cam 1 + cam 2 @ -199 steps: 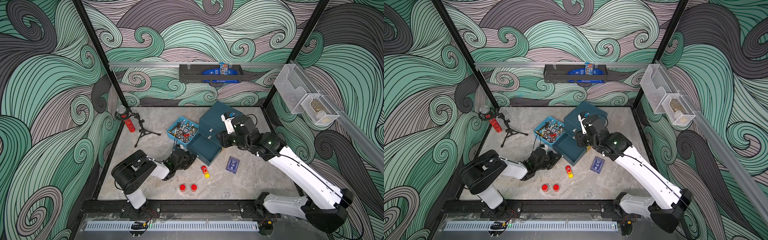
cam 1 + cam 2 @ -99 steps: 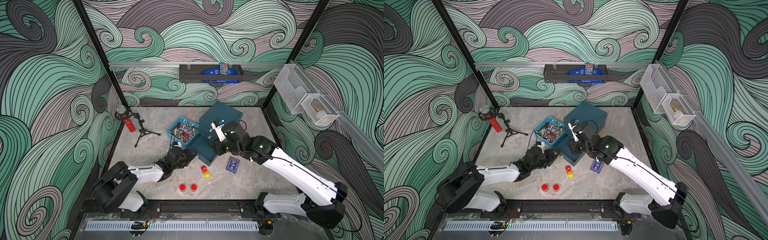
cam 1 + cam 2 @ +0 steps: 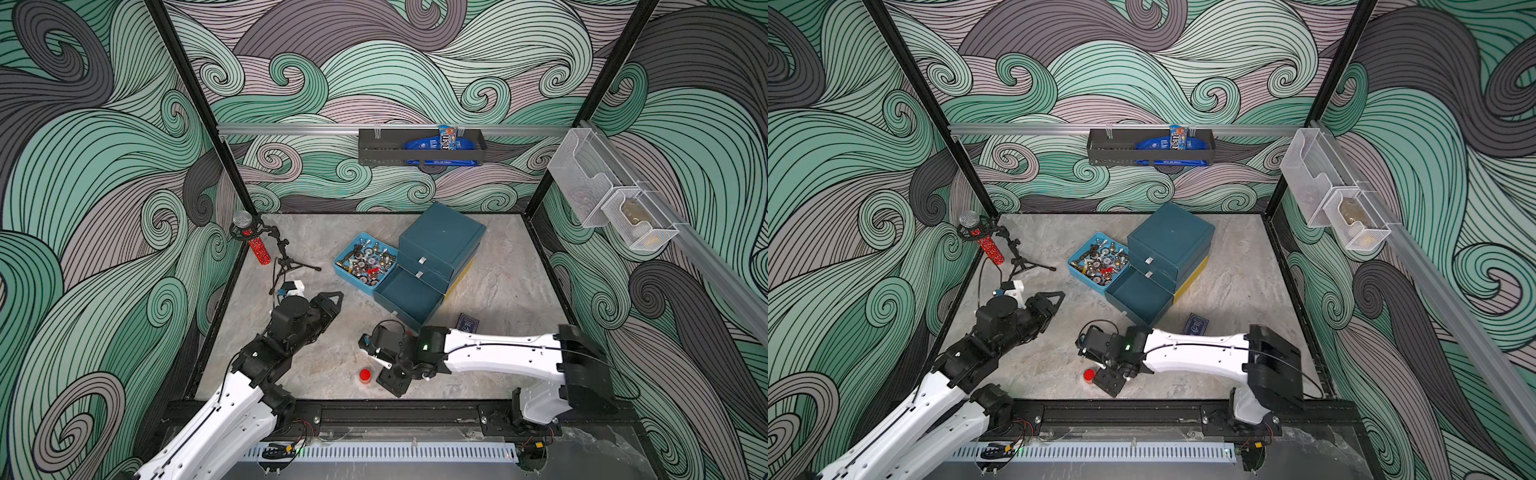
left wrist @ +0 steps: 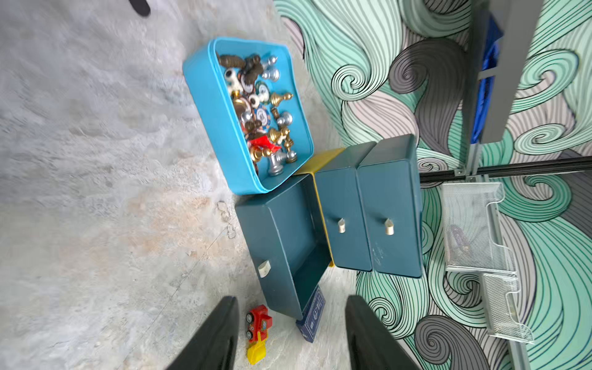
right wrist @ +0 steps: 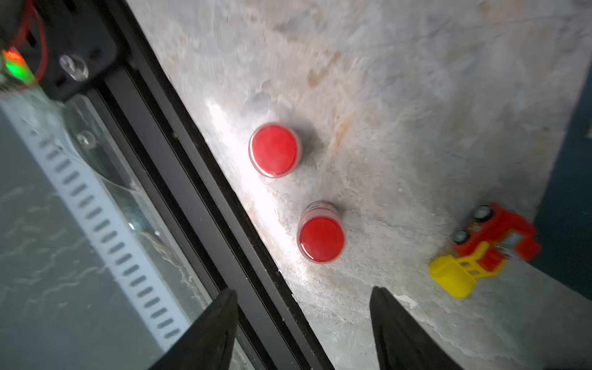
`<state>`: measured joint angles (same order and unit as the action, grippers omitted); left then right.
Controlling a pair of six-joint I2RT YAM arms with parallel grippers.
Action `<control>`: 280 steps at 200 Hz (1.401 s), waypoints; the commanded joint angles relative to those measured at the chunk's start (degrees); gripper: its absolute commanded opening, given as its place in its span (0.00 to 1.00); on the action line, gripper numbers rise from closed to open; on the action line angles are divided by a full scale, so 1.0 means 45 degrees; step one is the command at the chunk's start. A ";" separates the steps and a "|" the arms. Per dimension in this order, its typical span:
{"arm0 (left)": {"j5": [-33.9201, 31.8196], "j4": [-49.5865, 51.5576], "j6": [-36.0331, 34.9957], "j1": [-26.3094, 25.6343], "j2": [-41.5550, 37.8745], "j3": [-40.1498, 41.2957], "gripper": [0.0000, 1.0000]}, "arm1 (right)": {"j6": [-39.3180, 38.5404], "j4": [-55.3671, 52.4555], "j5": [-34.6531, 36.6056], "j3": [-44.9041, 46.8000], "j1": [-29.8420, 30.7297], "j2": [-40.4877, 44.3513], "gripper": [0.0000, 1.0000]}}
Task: Put the paint cans in the drawer according to color
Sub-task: Pick up the paint can at the center of the board, then place the paint can in the drawer.
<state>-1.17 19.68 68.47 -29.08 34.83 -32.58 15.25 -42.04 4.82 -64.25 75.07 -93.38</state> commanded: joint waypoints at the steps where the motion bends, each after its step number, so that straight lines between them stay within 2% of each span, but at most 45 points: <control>1: -0.0308 0.2261 -0.0882 0.0111 -0.0056 -0.0948 0.56 | 0.0131 0.0268 0.0156 0.0000 0.0015 -0.0598 0.74; 20: -0.0326 0.2146 -0.1155 0.0114 -0.0049 -0.1279 0.56 | 0.0079 0.0462 0.0429 -0.0075 0.0005 -0.0986 0.78; 39: -0.0307 0.2001 -0.1361 0.0101 0.0015 -0.1506 0.56 | -0.0044 0.0714 0.0474 -0.0146 -0.0058 -0.1447 0.76; 76: -0.0233 0.1917 -0.1684 0.0110 0.0154 -0.1797 0.56 | -0.0117 0.1029 0.0678 -0.0305 -0.0328 -0.2243 0.62; 97: -0.0248 0.1881 -0.1774 0.0115 0.0190 -0.1873 0.55 | -0.0105 0.1076 0.0715 -0.0410 -0.0470 -0.2388 0.49; 115: -0.0270 0.1786 -0.1882 0.0115 0.0206 -0.1922 0.55 | -0.0015 0.1078 0.0866 -0.0392 -0.0550 -0.2322 0.38; 145: -0.0228 0.1565 -0.2104 0.0153 0.0421 -0.2016 0.55 | 0.0020 0.1044 0.1162 -0.0592 -0.0769 -0.1783 0.27; 169: -0.0080 0.1223 -0.2279 0.0144 0.0610 -0.2014 0.55 | -0.0170 0.0395 0.1239 -0.1456 -0.1900 -0.0867 0.25; 191: 0.0001 0.1001 -0.2537 0.0144 0.0836 -0.2253 0.55 | -0.0893 -0.0501 0.1438 -0.2914 -0.3779 -0.0618 0.25; 230: 0.0118 0.0812 -0.3267 0.0138 0.1605 -0.3132 0.55 | -0.2050 -0.1042 0.1585 -0.5045 -0.5919 -0.2268 0.25; 280: 0.0084 0.0936 -0.3690 0.0142 0.1847 -0.3707 0.55 | -0.2157 -0.1114 0.1622 -0.6750 -0.6892 -0.4561 0.24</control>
<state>-1.02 24.34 54.39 -28.88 43.03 -46.74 6.70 -44.64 11.86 -92.44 44.95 -110.45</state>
